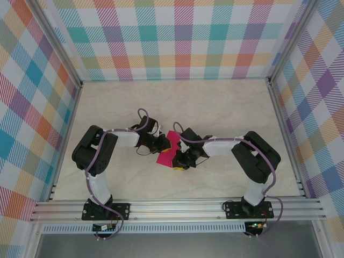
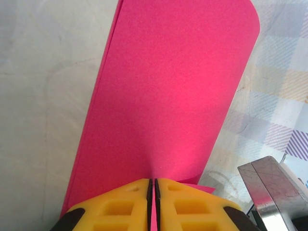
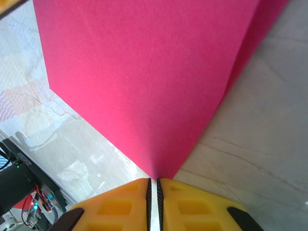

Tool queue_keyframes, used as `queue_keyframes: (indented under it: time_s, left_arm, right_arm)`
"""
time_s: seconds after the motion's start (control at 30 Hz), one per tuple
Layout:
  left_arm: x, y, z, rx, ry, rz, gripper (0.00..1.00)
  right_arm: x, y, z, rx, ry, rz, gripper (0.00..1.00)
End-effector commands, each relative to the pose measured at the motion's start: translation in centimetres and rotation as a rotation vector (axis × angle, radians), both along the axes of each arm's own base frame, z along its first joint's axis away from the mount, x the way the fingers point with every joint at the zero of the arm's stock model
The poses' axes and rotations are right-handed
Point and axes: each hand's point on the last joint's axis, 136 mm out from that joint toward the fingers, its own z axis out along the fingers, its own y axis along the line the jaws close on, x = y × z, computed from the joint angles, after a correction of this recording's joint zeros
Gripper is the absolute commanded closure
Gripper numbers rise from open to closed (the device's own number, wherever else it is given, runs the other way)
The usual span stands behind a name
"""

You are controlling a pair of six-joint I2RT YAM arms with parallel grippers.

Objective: Fold a paper plane with a square sheet of paper (pick it up from the middle)
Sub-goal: Fold the triangle a second time at the center of the table.

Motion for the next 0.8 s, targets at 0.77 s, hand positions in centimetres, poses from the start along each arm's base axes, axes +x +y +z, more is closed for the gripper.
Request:
queue_keyframes:
  time_s: [0.77]
  left_arm:
    - [-1.6, 2.2, -3.8, 0.13, 0.079, 0.028, 0.86]
  right_arm:
    - [-0.9, -1.6, 0.0, -0.029, -0.008, -0.063, 0.83]
